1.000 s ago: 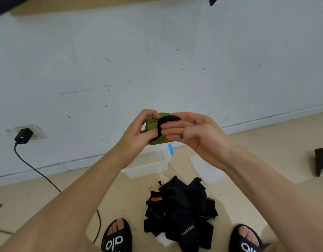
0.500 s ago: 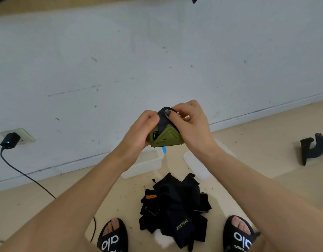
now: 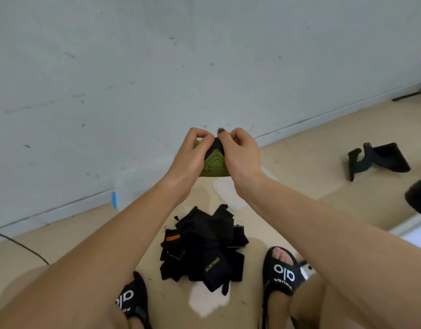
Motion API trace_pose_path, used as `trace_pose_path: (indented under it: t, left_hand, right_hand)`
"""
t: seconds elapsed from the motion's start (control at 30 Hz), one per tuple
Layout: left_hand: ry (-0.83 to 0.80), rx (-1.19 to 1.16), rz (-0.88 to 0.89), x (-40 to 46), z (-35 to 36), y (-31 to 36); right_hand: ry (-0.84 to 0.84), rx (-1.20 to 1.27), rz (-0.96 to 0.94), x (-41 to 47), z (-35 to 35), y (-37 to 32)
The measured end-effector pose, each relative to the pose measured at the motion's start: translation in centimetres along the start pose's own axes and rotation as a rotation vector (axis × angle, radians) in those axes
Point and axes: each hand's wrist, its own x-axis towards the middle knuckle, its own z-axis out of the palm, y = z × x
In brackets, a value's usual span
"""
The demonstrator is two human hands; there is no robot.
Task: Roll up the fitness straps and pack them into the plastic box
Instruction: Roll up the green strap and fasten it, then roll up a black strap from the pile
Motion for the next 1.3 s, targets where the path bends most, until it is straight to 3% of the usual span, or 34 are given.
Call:
trace_pose_path:
  t: [0.17, 0.3, 0.43, 0.6, 0.7, 0.83, 0.93, 1.17, 1.3]
  left_hand:
    - [-0.044, -0.015, -0.094, 1.1, 3.0, -2.0]
    - [-0.021, 0.042, -0.152, 2.9, 5.3, -3.0]
    - [-0.006, 0.081, -0.189, 5.5, 7.9, -5.5]
    - [-0.217, 0.356, -0.283, 9.2, 9.2, -12.8]
    - [-0.366, 0.689, -0.305, 10.1, 7.2, -19.0]
    - [-0.751, 1.204, -0.367, 9.3, 3.7, -25.8]
    - [-0.856, 1.389, -0.35, 9.0, 2.7, -28.7]
    - [-0.784, 1.377, -0.262, 10.2, 2.4, -29.8]
    - [-0.763, 1.162, -0.24, 10.4, 2.3, -27.9]
  right_hand:
    - [-0.177, -0.346, 0.104, 2.1, -3.2, 1.1]
    - [-0.442, -0.344, 0.377, 3.6, -5.0, 1.9]
    - [-0.366, -0.342, 0.379, 6.6, -5.8, 4.8]
    - [-0.298, -0.349, 0.472, 11.9, -7.3, 12.8]
    - [-0.213, -0.361, 0.559, 13.7, -8.4, 20.0]
    - [-0.147, -0.525, 0.611, 14.1, -9.3, 29.4]
    - [-0.059, -0.591, 0.629, 13.6, -9.5, 34.0]
    - [0.013, -0.674, 0.723, 13.7, -11.5, 37.1]
    - [-0.04, -0.758, 0.735, 13.7, -12.0, 34.1]
